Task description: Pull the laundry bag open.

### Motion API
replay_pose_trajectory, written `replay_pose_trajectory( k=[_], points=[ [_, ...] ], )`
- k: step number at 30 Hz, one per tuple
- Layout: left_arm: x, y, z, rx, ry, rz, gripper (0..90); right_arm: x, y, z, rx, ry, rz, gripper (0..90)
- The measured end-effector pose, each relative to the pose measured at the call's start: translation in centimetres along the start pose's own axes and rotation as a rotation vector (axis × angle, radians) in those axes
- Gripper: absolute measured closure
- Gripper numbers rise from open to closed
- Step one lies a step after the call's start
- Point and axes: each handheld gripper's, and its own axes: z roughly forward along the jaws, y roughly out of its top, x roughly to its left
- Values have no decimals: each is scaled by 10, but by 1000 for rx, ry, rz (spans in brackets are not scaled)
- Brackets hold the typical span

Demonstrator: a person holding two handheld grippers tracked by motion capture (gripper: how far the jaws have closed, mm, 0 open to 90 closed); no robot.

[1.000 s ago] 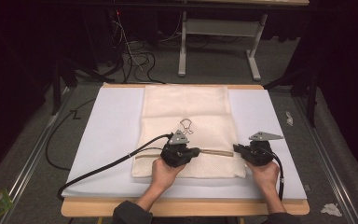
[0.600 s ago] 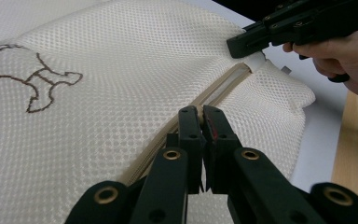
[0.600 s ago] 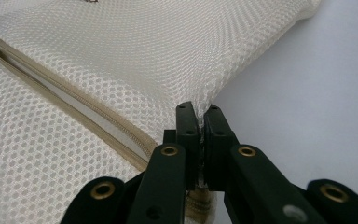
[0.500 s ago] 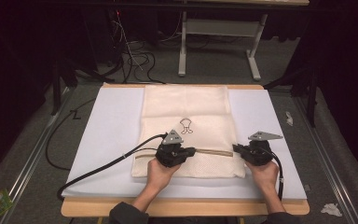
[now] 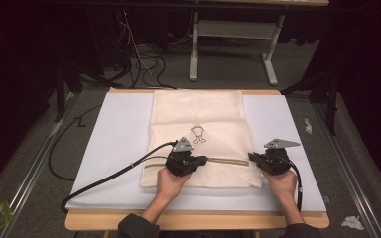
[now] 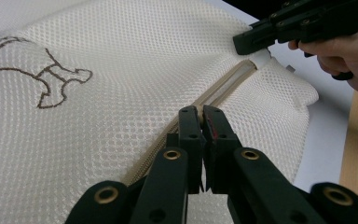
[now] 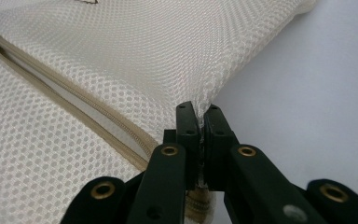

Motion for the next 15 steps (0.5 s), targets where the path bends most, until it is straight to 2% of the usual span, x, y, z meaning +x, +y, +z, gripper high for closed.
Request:
replay_pose_trajectory(
  k=[3, 5, 7, 11, 15],
  points=[
    [-1, 2, -5, -11, 4, 9, 871, -1, 0, -3, -23, 4, 11, 883],
    [-2, 1, -8, -15, 13, 13, 872, 0, 1, -2, -23, -5, 0, 883],
    [0, -2, -9, -4, 17, 4, 872, 1, -1, 1, -14, -4, 2, 883],
    [5, -7, -13, -10, 18, -21, 872, 1, -5, 5, 6, -3, -5, 883],
    [4, -7, -15, -5, 22, -23, 872, 2, -5, 2, 1, -6, -7, 883]
  ],
)
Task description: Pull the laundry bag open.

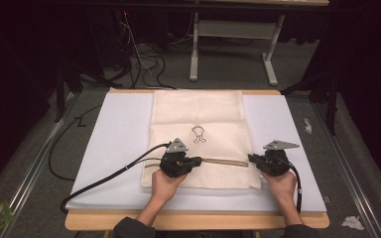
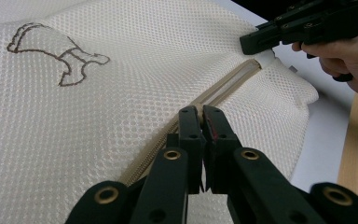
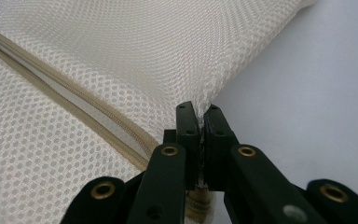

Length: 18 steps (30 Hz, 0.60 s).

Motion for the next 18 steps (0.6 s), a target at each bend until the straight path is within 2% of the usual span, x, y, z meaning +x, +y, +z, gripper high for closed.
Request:
replay_pose_trajectory(
  k=[3, 7, 12, 16, 18],
  points=[
    [0, 2, -3, 6, -1, -6, 872, 2, -2, -1, 0, 8, 2, 883],
    [-1, 4, -8, 6, 23, 4, 872, 3, -2, 0, -10, 18, 7, 883],
    [-2, 3, -8, -4, 26, 15, 872, 1, -1, -1, -10, 31, 1, 884],
    [-4, 1, -11, -8, 29, 28, 871, 2, 0, -2, -4, 29, 0, 884],
    [-1, 0, -15, -7, 36, 31, 872, 4, 0, -1, 12, 11, -14, 884]
  ],
)
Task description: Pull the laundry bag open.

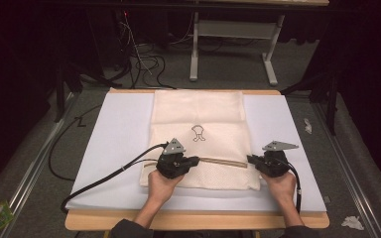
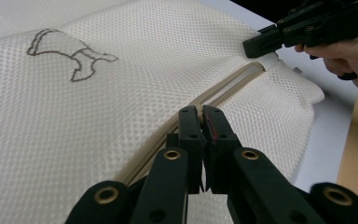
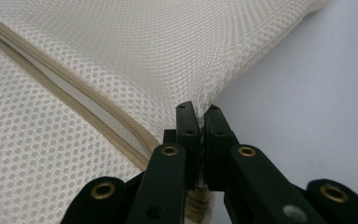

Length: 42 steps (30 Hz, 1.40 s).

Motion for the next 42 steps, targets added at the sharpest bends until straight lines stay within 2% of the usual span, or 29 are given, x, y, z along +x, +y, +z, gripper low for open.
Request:
replay_pose_trajectory(
  k=[4, 12, 15, 18, 22, 23, 34, 40, 42],
  points=[
    [4, -2, -6, -7, 4, -14, 872, -1, -1, 0, 2, 0, 6, 884],
    [6, -3, -12, -18, 17, -11, 872, -1, 1, -1, 3, -2, -7, 884],
    [9, -5, -15, -26, 15, -34, 871, -1, 0, -1, -4, 5, 9, 883],
    [8, -4, -19, -29, 30, -13, 871, -1, 0, -2, -9, 2, 2, 883],
    [12, -6, -25, -47, 31, -24, 871, 0, 1, -2, -4, -1, -7, 883],
    [13, -7, -27, -53, 32, -31, 871, 0, 1, -2, -3, -3, 3, 883],
    [21, -13, -37, -62, 46, -52, 871, -3, -2, -1, 1, -2, 18, 883],
    [22, -11, -43, -68, 58, -44, 871, -3, -3, -1, -2, -2, 23, 883],
    [22, -11, -43, -68, 63, -43, 871, -3, -2, -1, -7, -1, 11, 883]
  ],
)
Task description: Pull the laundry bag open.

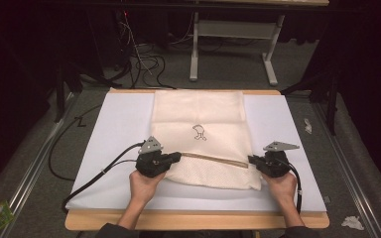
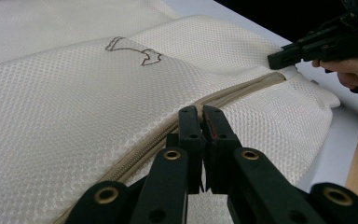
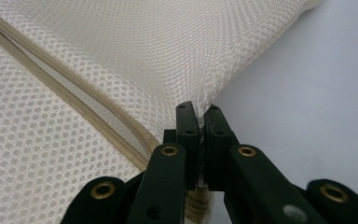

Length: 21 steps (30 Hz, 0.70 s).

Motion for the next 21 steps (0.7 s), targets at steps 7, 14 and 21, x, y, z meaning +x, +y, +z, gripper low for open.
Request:
replay_pose_trajectory(
  k=[7, 14, 21],
  points=[
    [4, -1, -4, -13, 2, -13, 871, 1, 0, -1, 4, -15, 5, 883],
    [9, -5, -11, -8, 22, -23, 871, -1, -2, 0, -1, -5, 11, 883],
    [15, -7, -20, -24, 37, -40, 871, -5, -4, -1, -7, -4, 18, 883]
  ],
)
